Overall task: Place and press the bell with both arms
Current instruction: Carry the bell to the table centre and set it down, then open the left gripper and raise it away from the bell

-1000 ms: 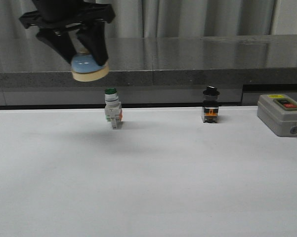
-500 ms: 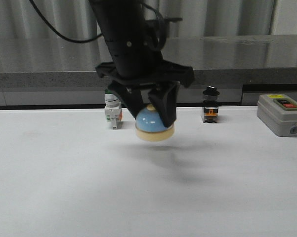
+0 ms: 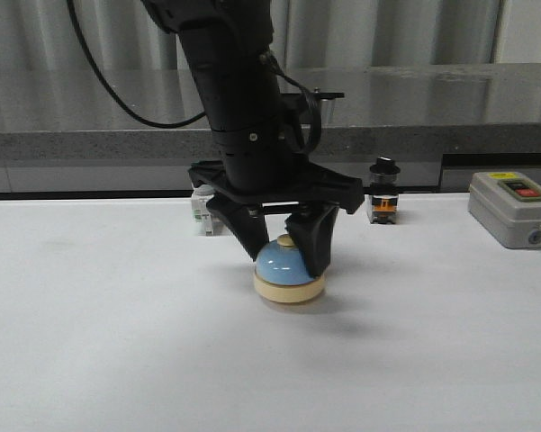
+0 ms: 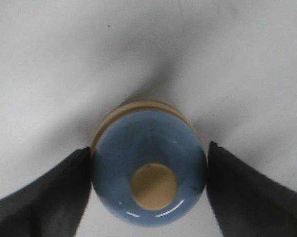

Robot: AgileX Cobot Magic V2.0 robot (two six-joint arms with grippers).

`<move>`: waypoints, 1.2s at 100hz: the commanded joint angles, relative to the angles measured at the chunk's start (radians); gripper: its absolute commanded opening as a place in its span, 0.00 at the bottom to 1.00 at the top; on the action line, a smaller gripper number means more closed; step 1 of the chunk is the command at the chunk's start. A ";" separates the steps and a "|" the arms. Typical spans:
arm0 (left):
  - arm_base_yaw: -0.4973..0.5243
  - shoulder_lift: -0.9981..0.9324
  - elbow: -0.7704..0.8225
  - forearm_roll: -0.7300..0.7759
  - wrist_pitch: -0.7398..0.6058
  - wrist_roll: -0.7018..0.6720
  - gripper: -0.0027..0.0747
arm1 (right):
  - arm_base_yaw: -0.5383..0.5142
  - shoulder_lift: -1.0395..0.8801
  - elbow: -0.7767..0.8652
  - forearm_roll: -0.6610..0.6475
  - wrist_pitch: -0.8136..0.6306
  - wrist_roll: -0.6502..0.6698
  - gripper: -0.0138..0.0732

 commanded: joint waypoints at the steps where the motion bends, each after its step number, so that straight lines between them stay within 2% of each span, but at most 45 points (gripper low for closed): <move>1: -0.008 -0.056 -0.041 -0.017 -0.029 0.001 0.80 | -0.005 -0.011 -0.015 -0.009 -0.083 -0.002 0.09; 13: -0.008 -0.056 -0.068 -0.017 -0.020 0.001 0.78 | -0.005 -0.011 -0.015 -0.009 -0.083 -0.002 0.09; 27: -0.008 -0.061 -0.112 -0.017 -0.013 0.001 0.68 | -0.005 -0.011 -0.015 -0.009 -0.083 -0.002 0.09; 39: -0.005 -0.092 -0.125 -0.011 -0.016 0.001 0.50 | -0.005 -0.011 -0.015 -0.009 -0.083 -0.002 0.09; 55: 0.026 -0.148 -0.125 0.004 0.025 0.001 0.13 | -0.005 -0.011 -0.015 -0.009 -0.083 -0.002 0.09; 62: 0.051 -0.175 -0.125 0.004 0.035 0.001 0.01 | -0.005 -0.011 -0.015 -0.009 -0.083 -0.002 0.09; 95: 0.237 -0.294 -0.108 0.004 0.086 0.001 0.01 | -0.005 -0.011 -0.015 -0.009 -0.083 -0.002 0.09; 120: 0.399 -0.395 -0.031 0.004 0.088 -0.003 0.01 | -0.005 -0.011 -0.015 -0.009 -0.083 -0.002 0.09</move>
